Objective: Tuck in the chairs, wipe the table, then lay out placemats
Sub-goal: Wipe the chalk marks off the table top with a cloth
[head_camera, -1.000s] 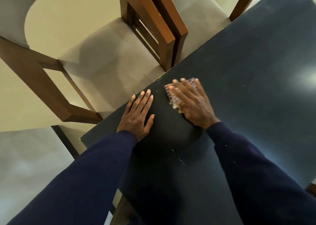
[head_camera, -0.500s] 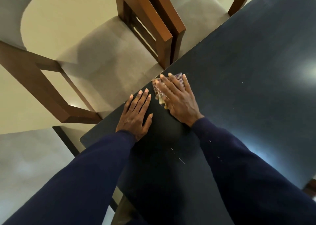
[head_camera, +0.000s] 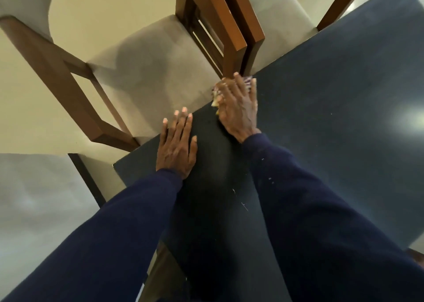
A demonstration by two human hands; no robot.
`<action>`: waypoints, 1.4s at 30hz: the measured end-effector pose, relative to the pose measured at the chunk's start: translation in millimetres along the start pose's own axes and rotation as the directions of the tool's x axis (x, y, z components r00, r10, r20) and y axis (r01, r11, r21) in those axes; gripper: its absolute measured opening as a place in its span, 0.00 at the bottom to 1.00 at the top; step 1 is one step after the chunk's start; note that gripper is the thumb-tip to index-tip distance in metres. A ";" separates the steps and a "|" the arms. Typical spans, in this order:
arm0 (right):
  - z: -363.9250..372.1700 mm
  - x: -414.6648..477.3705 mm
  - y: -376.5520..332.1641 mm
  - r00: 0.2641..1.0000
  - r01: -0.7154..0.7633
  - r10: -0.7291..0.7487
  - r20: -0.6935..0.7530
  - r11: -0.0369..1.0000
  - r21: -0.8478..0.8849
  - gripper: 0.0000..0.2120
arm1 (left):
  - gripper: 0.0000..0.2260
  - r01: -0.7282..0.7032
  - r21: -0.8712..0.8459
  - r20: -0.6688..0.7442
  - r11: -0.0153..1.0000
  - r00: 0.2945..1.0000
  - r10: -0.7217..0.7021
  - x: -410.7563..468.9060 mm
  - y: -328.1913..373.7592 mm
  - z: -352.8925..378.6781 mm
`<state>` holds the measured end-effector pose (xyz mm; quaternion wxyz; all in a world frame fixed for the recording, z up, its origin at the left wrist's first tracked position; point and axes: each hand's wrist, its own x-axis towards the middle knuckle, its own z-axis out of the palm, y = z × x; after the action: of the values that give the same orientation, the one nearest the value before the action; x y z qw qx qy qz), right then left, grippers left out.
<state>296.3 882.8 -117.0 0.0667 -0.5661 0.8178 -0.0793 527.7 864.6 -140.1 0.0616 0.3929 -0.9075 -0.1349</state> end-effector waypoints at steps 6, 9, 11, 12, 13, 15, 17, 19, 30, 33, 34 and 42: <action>14.8 -56.5 -32.7 0.965 0.261 -0.261 0.003 0.964 0.061 0.28 | 0.28 -0.004 -0.047 0.021 0.999 1.000 0.005 -47.6 -17.6 -6.9; 10.1 -95.5 1.4 0.964 0.265 -0.264 -0.025 0.964 0.001 0.32 | 0.28 -0.030 -0.038 0.034 0.999 0.999 0.031 -45.7 -17.3 -7.4; 3.3 -108.4 30.3 0.987 0.143 -0.143 -0.073 0.990 -0.009 0.33 | 0.27 -0.033 -0.014 0.035 0.999 0.999 0.033 -43.8 -15.3 -6.3; 0.3 -108.0 42.5 0.994 0.055 -0.056 -0.089 0.998 -0.015 0.32 | 0.27 -0.034 -0.004 0.033 0.999 0.999 0.034 -43.3 -14.9 -5.9; -1.5 -103.5 51.4 0.994 -0.044 0.042 -0.096 0.999 -0.020 0.31 | 0.27 -0.035 0.001 0.032 0.999 0.999 0.035 -43.3 -15.1 -5.5; -1.5 -83.2 57.8 0.971 -0.219 0.216 -0.100 0.976 -0.018 0.28 | 0.27 -0.039 0.010 0.033 0.999 0.999 0.039 -43.2 -15.1 -4.7; -0.7 -59.6 46.4 0.950 -0.296 0.294 -0.106 0.955 -0.002 0.29 | 0.27 -0.039 0.019 0.034 0.999 0.999 0.038 -42.9 -14.7 -4.9; 2.3 -41.3 26.6 0.958 -0.273 0.274 -0.087 0.962 0.023 0.33 | 0.27 -0.039 0.022 0.035 0.999 0.999 0.038 -43.3 -15.0 -5.6; 13.8 -67.9 3.8 0.966 0.258 -0.258 -0.010 0.966 -0.008 0.35 | 0.28 -0.033 -0.014 0.091 0.999 0.995 0.034 -70.6 -36.4 -9.3; 9.7 -59.3 8.9 0.999 0.027 -0.026 -0.037 1.000 0.009 0.33 | 0.28 0.018 -0.017 0.081 1.000 0.997 -0.017 -78.1 -41.9 -10.7; 10.5 -53.2 1.6 0.999 -0.030 0.030 -0.044 0.999 0.012 0.33 | 0.28 0.025 -0.016 0.086 1.000 0.996 -0.024 -78.0 -41.4 -10.5; 31.1 -68.8 -62.7 0.959 0.283 -0.284 0.001 0.957 0.067 0.30 | 0.28 0.015 -0.001 0.081 1.000 0.997 -0.014 -79.3 -41.0 -12.1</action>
<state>384.0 923.8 -133.3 0.0776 -0.6753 0.7249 -0.1119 613.0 893.3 -141.0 0.0240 0.3936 -0.9063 -0.1520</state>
